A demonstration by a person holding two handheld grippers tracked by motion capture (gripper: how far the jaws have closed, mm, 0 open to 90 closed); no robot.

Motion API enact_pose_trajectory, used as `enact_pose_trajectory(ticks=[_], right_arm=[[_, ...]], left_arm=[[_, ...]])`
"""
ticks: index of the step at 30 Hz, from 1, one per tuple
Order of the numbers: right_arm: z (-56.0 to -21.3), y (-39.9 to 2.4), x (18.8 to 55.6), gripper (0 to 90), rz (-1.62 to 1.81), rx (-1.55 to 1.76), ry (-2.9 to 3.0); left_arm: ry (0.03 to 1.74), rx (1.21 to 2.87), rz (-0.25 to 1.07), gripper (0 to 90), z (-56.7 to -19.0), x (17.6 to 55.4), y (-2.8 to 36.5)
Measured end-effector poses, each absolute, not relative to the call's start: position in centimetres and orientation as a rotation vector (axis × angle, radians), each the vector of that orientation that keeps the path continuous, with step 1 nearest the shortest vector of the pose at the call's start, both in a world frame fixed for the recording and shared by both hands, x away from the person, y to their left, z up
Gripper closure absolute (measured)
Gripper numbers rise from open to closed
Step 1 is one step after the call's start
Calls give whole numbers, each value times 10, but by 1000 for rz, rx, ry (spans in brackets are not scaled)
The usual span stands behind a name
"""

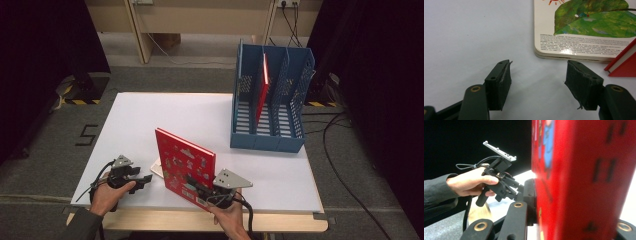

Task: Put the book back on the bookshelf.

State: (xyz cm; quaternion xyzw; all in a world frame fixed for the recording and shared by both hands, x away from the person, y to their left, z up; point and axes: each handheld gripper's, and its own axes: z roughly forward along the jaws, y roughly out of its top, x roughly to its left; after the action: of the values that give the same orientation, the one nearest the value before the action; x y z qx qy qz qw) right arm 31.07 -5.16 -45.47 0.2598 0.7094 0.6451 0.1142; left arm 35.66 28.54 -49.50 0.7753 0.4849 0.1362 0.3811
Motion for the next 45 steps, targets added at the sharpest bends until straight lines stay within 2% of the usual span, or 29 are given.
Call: enact_pose_trajectory(ticks=[18, 34, 45], right_arm=[[-455, -52, 313, 779, 1827, 636, 2128], [-462, -51, 318, 758, 1872, 686, 2113], [-453, -40, 311, 782, 1801, 549, 2136]], left_arm=[[1237, 1979, 355, 355, -495, 356, 284], [1236, 1981, 357, 352, -495, 356, 284], [1237, 1978, 357, 351, -495, 356, 284]])
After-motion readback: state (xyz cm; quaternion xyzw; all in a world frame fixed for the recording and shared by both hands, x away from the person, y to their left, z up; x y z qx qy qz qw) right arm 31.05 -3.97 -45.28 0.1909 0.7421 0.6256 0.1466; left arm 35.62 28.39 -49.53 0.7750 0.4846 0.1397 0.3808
